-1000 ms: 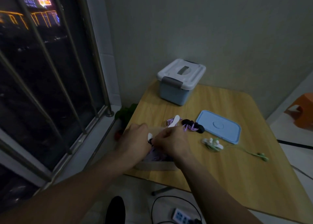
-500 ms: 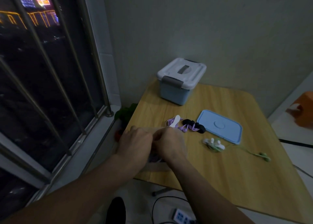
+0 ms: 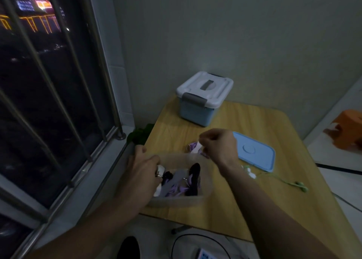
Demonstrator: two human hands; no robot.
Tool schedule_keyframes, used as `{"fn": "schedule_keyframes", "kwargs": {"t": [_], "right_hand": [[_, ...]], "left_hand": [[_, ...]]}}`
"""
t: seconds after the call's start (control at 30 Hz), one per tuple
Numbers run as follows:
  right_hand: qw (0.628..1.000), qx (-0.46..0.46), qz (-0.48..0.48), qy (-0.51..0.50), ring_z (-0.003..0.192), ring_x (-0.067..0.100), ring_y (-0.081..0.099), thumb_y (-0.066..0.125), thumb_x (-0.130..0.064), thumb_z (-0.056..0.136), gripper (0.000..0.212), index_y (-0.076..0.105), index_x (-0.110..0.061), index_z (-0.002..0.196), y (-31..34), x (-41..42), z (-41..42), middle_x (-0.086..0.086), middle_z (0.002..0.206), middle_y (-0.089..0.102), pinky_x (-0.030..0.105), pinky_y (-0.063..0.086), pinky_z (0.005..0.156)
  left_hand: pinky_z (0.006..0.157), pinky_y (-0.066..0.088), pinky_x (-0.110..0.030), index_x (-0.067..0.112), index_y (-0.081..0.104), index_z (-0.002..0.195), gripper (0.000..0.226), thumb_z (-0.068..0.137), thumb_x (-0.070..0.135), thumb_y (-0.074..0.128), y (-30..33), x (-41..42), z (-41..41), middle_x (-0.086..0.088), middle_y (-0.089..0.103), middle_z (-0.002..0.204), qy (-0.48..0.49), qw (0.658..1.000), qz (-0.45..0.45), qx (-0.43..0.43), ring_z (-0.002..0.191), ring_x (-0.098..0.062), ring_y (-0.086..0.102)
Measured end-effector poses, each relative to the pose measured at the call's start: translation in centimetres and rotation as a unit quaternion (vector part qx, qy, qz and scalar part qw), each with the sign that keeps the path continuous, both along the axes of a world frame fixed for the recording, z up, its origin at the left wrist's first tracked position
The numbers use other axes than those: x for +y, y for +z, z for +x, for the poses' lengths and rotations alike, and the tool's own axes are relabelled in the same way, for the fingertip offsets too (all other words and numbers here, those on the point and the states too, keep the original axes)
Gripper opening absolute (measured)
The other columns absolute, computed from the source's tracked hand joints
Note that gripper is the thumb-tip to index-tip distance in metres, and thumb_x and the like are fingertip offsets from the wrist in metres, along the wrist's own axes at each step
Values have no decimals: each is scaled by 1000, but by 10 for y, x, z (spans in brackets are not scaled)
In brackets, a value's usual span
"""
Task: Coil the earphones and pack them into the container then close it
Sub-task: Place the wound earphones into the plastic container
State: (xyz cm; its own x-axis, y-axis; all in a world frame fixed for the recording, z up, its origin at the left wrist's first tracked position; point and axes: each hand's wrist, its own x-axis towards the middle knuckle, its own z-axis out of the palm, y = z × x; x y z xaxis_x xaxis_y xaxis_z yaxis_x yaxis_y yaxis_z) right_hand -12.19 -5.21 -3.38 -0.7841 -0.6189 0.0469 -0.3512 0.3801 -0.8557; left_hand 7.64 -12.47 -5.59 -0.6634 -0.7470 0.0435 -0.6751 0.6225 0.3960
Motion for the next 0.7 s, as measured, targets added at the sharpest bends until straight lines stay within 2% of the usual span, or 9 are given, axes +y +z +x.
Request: {"fn": "schedule_keyframes", "kwargs": {"t": [0.07,0.13,0.23,0.3,0.37,0.47,0.6,0.7], "right_hand": [[998,1,59,-8,75,18,73,70,-12,84,14,71,-25,84,-5,-5,-16,5,88,76,39,62,71],[992,-13,121,7,75,20,74,73,-11,81,22,70,-19,101,-14,-12,-25,9,90,76,39,63,71],[986,6,161,35,91,27,72,75,-13,78,40,66,-18,117,-24,-26,-30,12,107,74,42,61,80],[980,34,185,57,103,29,68,73,-14,83,45,62,-18,126,-28,-33,-29,13,120,68,36,57,82],[973,70,203,80,111,31,63,73,-19,83,50,59,-19,131,-29,-40,-28,13,127,64,38,56,86],[949,121,258,131,109,39,61,72,-27,82,55,55,-29,134,-26,-48,-32,13,125,65,49,56,88],[917,104,327,204,107,31,58,66,-22,88,49,56,-35,135,-15,-55,-40,13,108,62,44,62,77],[883,145,375,244,117,32,51,64,-28,85,44,62,-44,125,-15,-58,-47,1,107,67,49,49,98]], "left_hand": [[84,48,-25,16,63,113,24,89,15,62,-4,-2,-1,-11,27,142,-2,998,46,37,117,-25,46],[84,35,-11,16,60,124,33,91,11,60,-11,-3,-1,-12,29,147,-10,996,76,49,122,-22,46],[94,27,-14,17,54,132,45,89,9,62,-22,-6,-2,-7,37,147,-12,992,101,75,135,-22,39],[93,29,-16,18,50,134,47,90,8,61,-24,-7,-2,-3,37,145,-4,991,112,78,129,-17,42],[92,31,-16,17,47,135,48,90,7,60,-25,-8,-3,-1,37,143,-1,991,112,80,125,-16,44],[90,34,-17,15,47,134,46,90,6,58,-25,-10,-5,-3,40,138,11,990,110,84,122,-17,46],[84,37,-20,15,49,130,42,89,6,58,-27,-11,-7,-3,41,136,27,988,114,100,115,-18,50],[82,37,-19,18,47,131,43,90,9,59,-28,-12,-6,-1,40,137,27,986,123,111,111,-14,51]]}}
